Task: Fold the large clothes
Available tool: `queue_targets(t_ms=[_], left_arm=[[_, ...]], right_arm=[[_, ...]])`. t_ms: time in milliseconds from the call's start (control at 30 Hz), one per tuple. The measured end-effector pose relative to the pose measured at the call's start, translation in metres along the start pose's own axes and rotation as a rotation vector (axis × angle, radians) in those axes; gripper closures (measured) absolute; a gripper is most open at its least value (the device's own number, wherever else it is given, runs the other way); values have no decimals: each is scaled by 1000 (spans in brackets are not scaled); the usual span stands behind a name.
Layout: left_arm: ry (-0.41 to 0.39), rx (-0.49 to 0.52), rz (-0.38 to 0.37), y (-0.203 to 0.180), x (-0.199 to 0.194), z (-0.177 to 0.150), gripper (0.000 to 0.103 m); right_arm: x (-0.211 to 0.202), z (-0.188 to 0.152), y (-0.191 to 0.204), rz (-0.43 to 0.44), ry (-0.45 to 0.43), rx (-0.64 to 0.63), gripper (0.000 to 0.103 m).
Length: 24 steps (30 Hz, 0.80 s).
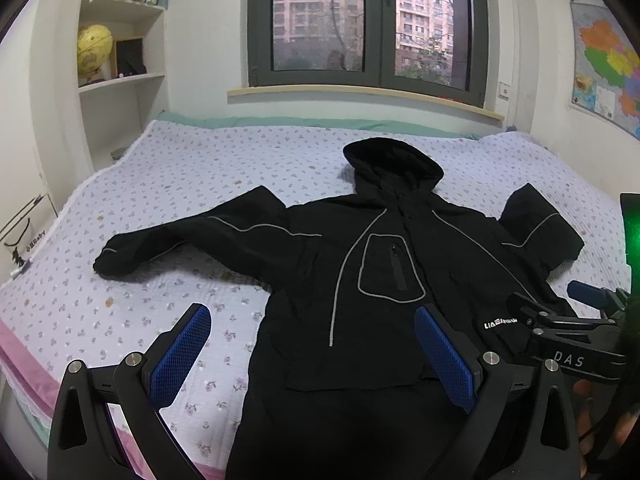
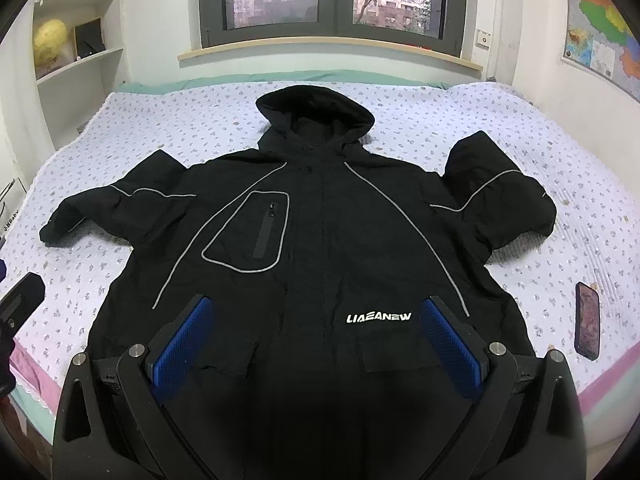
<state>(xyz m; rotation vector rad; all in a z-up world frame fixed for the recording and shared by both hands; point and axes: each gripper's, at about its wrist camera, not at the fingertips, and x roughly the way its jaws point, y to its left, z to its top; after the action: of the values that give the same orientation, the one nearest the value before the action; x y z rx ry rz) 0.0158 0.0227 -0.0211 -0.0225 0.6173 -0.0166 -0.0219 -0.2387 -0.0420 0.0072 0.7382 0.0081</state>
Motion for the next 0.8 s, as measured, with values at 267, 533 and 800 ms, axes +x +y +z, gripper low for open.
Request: queue_targets(t_ms=[267,533,800], left_arm=[[-18,-4,14,7,-4,-1,2],[18,-84,33,65,16,-4,2],[40,-206,-84,186,60,22,2]], right_arm=[[-2,-2,20,30,-2,-13,0],[19,55,50,385,-24,-88,0],[133,65,61,300,-9,-12,1]])
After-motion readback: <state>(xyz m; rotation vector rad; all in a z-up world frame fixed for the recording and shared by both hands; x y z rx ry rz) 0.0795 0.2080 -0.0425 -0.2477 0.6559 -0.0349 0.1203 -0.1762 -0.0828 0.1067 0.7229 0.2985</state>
